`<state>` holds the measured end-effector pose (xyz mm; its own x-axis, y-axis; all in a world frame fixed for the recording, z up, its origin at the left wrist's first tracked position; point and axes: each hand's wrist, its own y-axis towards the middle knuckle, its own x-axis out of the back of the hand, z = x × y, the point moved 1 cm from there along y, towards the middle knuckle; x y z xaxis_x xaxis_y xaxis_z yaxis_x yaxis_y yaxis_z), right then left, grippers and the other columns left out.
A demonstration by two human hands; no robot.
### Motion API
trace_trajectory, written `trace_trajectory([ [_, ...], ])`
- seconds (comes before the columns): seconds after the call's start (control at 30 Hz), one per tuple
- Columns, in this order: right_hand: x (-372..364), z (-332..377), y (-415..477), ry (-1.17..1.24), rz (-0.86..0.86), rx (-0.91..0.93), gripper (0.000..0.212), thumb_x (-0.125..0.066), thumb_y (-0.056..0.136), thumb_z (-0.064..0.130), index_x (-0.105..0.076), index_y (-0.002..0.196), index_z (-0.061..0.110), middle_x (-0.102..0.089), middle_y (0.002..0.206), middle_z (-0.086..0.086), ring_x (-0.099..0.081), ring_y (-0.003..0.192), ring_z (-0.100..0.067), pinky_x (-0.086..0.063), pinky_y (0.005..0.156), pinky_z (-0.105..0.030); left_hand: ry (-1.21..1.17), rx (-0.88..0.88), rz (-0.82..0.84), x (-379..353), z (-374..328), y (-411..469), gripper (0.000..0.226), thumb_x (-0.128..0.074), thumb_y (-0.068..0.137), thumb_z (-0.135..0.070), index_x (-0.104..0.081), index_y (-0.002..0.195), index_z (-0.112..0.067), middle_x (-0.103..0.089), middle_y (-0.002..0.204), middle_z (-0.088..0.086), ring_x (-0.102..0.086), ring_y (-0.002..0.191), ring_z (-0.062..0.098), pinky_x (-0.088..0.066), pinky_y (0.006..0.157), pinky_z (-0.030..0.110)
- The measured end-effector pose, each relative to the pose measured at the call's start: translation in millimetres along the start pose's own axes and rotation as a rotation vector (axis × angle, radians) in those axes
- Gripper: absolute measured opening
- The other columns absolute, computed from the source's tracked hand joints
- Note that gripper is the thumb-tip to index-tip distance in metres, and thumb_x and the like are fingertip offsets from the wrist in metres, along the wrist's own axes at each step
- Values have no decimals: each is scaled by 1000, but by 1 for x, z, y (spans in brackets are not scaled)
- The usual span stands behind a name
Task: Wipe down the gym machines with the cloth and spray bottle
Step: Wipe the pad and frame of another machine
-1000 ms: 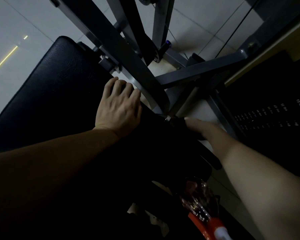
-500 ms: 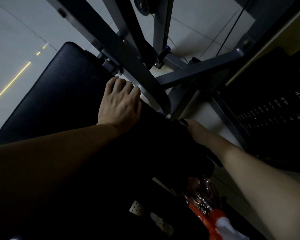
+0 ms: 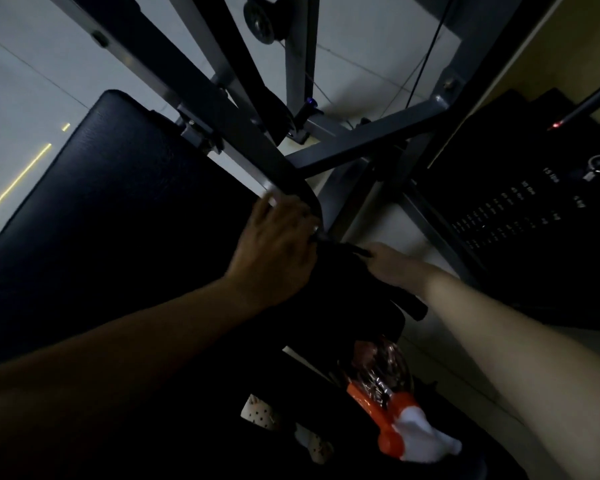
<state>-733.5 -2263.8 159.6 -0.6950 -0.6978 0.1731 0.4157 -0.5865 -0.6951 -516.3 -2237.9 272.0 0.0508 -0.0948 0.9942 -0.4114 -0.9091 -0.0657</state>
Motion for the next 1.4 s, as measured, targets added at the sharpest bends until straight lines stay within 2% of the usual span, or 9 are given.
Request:
trace_trajectory([
  [0.17,-4,2,18,127,-11,-108,43,-53,102,32,-66,98,-9,-61,89,-16,-54,73,-15,-40,58,-21,124,-15,152,-36,-40,-7,46,-35,102,-38,-65,121,-9,-63,126,15,-51,127,36,-19,122,55],
  [0.3,9,1,24,381,106,-321,36,-47,104,35,-61,83,9,-60,80,-9,-55,69,-18,-46,57,-22,117,-16,145,-36,-42,-6,46,-32,103,-36,-67,115,-8,-65,118,16,-55,118,38,-24,118,55],
  [0.6,12,-16,-10,73,102,2,25,-54,102,26,-63,119,9,-67,104,-6,-64,82,-5,-48,72,-13,177,8,218,-33,-45,2,44,-35,100,-37,-67,116,-10,-64,119,15,-52,118,39,-14,123,53],
  [0.7,5,-25,3,-21,14,81,24,-57,98,24,-65,110,5,-69,104,-17,-68,91,-24,-53,79,-34,172,6,241,-35,-44,2,44,-35,100,-37,-66,116,-10,-64,118,16,-52,119,40,-14,123,55],
  [0.83,-5,-27,13,-164,-53,19,23,-49,95,40,-62,94,21,-67,91,-3,-65,85,-21,-53,75,-37,153,1,214,-34,-43,3,42,-38,100,-35,-68,116,-10,-65,118,15,-54,117,39,-19,121,56],
  [1.0,-5,-2,42,-208,-75,-173,57,-28,106,47,-54,137,7,-61,124,-23,-59,107,-34,-41,82,-35,176,-3,205,-34,-44,3,41,-39,99,-34,-68,114,-9,-65,115,14,-55,114,38,-17,122,52],
  [1.1,-2,-3,55,-76,-86,-241,42,-38,107,24,-55,131,-6,-58,131,-24,-54,122,-36,-38,86,-30,181,-10,192,-34,-46,3,41,-37,100,-33,-68,112,-9,-65,111,13,-55,109,38,-15,121,51],
  [1.27,6,-30,14,185,-69,-61,24,-46,104,13,-66,94,5,-66,88,-17,-61,81,-20,-43,78,-33,204,6,252,-35,-46,3,45,-34,99,-37,-67,115,-10,-64,115,13,-54,115,39,-5,123,50],
  [1.4,6,-46,-12,124,17,-45,30,-47,104,19,-63,104,-7,-67,102,-30,-68,93,-32,-49,76,-38,199,4,275,-36,-44,3,43,-37,99,-36,-66,116,-10,-64,116,14,-53,116,39,-10,122,52],
])
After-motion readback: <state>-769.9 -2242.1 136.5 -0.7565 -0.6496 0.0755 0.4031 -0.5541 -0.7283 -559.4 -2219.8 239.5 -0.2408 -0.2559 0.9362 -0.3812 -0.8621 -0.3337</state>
